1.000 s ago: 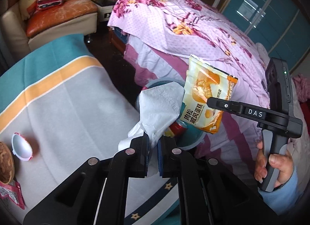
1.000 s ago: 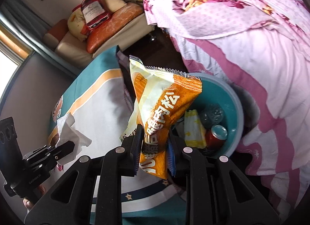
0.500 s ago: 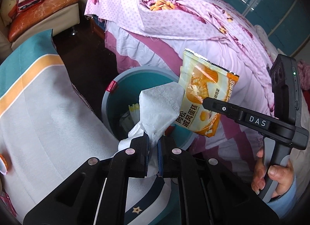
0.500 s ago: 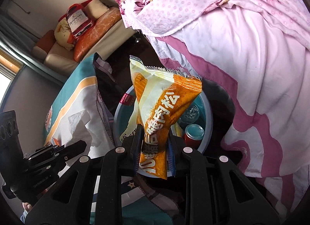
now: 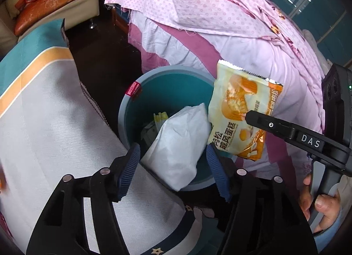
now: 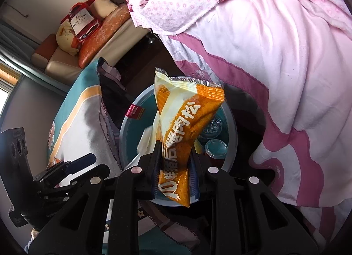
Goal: Collect trash
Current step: 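Carry both items to the teal bin while the left gripper drops the tissue in, then open the right gripper to drop the orange snack bag into the bin, then move both grippers back to the cloth and close the right on the white lid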
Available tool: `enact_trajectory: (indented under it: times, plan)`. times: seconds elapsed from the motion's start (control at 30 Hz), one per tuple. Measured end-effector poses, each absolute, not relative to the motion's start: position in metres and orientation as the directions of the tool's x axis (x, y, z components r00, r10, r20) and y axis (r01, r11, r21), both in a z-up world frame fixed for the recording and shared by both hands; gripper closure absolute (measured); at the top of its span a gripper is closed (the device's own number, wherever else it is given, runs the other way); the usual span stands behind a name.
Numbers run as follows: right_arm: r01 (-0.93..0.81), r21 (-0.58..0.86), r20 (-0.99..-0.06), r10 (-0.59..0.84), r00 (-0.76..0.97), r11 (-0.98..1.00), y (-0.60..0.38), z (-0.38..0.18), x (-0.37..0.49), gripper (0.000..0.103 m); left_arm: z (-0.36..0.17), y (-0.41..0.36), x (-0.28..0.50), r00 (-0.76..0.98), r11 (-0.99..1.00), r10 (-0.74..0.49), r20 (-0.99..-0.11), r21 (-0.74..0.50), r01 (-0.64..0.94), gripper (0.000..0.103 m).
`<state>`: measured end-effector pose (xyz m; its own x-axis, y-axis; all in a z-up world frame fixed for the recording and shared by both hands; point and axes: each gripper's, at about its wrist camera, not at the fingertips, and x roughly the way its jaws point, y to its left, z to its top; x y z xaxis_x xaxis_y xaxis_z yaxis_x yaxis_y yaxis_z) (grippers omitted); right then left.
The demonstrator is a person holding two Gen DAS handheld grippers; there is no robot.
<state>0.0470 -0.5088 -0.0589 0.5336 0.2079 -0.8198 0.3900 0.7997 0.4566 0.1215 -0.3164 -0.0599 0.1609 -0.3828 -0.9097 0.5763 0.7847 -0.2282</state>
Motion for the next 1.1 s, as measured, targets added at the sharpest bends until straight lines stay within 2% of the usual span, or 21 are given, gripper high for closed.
enact_trajectory:
  times: [0.17,0.5,0.53,0.6,0.67,0.83,0.9,1.1]
  plan:
    - [0.384,0.452,-0.824,0.211,0.526,0.805,-0.504,-0.062,0.050,0.080,-0.063,-0.306,0.123,0.159,0.803,-0.379,-0.912,-0.238,0.546,0.019]
    - [0.380,0.435,-0.834,0.206,0.512,0.816,-0.492,-0.058,0.058,0.079,-0.066,-0.271,0.129,0.168,0.836,-0.383,-0.908,-0.263,0.482,0.016]
    - [0.380,0.433,-0.834,0.205,0.512,0.817,-0.490,-0.056,0.058,0.076,-0.065,-0.268,0.129,0.169,0.838,-0.386,-0.907,-0.268,0.475,0.016]
    - [0.380,0.426,-0.836,0.196,0.513,0.821,-0.484,-0.053,0.059,0.057,-0.063,-0.261,0.129,0.172,0.840,-0.394,-0.903,-0.278,0.465,0.016]
    - [0.375,0.418,-0.835,0.186,0.518,0.828,-0.480,-0.049,0.058,0.051,-0.061,-0.254,0.127,0.176,0.842,-0.396,-0.901,-0.280,0.461,0.016]
    - [0.359,0.411,-0.837,0.191,0.513,0.838,-0.465,-0.042,0.057,0.042,-0.054,-0.236,0.124,0.191,0.848,-0.404,-0.894,-0.288,0.446,0.014]
    - [0.349,0.403,-0.839,0.190,0.509,0.846,-0.457,-0.038,0.057,0.035,-0.052,-0.229,0.122,0.198,0.849,-0.411,-0.890,-0.294,0.439,0.013]
    - [0.337,0.384,-0.849,0.185,0.496,0.860,-0.436,-0.026,0.056,0.029,-0.044,-0.204,0.119,0.215,0.853,-0.431,-0.876,-0.318,0.414,0.011]
